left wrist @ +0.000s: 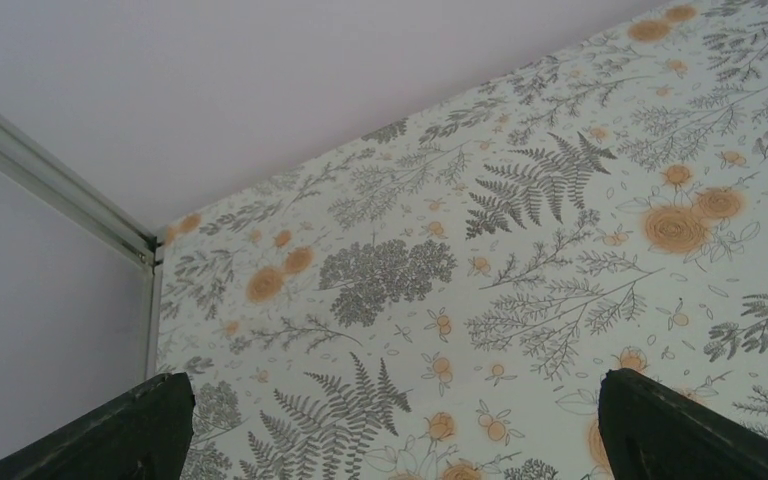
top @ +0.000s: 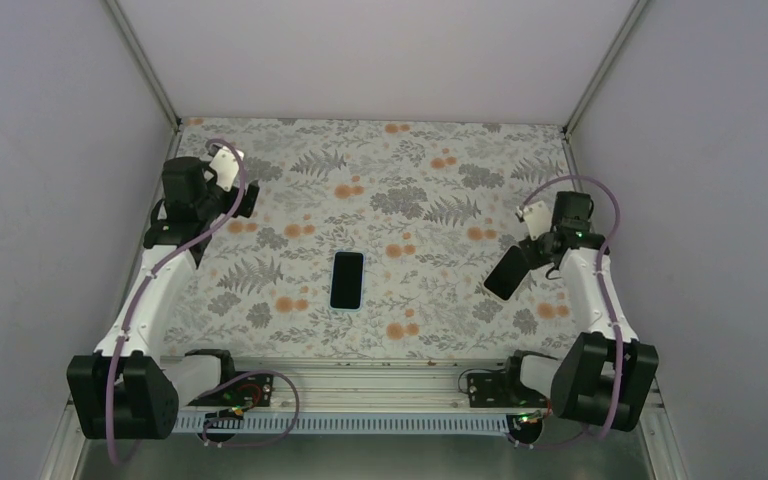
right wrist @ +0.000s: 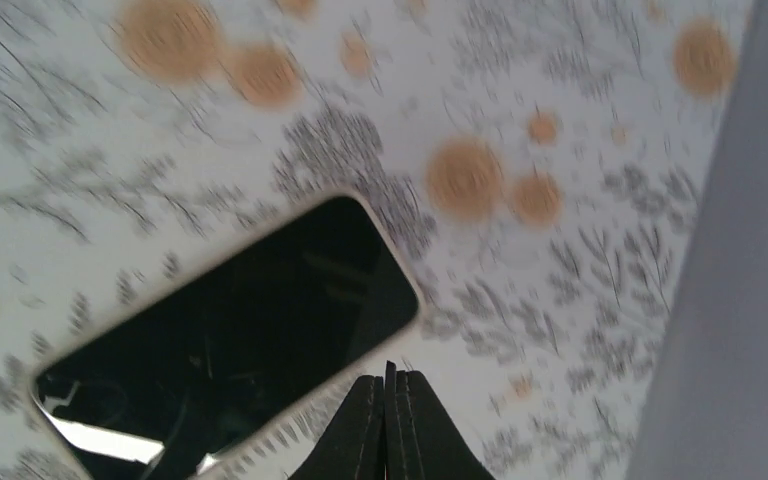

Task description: Take the phone out of the phone case

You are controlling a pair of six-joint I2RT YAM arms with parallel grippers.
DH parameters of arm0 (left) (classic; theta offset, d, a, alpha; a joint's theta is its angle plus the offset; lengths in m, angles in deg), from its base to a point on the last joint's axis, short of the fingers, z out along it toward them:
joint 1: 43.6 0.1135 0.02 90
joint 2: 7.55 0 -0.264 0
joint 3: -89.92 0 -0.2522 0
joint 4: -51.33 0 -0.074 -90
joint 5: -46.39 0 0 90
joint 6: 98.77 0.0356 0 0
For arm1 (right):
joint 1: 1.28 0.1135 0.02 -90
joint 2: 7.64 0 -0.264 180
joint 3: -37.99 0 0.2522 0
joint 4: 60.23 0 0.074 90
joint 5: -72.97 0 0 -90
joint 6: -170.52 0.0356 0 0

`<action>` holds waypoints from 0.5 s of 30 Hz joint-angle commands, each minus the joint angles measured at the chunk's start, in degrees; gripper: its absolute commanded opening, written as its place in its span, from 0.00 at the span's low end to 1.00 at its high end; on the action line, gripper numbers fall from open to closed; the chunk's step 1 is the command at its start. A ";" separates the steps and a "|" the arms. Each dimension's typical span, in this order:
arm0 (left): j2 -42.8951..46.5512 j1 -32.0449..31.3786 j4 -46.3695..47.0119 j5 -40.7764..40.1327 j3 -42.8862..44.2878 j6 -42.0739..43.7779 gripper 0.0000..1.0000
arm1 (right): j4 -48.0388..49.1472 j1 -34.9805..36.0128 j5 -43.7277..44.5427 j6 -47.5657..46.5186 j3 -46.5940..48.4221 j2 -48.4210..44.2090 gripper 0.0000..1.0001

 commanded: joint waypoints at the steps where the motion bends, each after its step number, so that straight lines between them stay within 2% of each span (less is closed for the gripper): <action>1: 2.54 0.43 -0.98 -0.02 -1.93 1.07 1.00 | -5.17 -3.63 7.55 -4.35 -1.10 0.48 0.03; 5: 3.72 0.41 -1.67 1.62 -3.23 0.57 1.00 | -6.53 -4.17 7.97 -6.08 -3.09 3.86 0.03; 15: 4.45 0.43 -2.30 2.29 -4.95 0.42 1.00 | 0.96 -4.17 9.57 -5.20 -4.79 15.73 0.03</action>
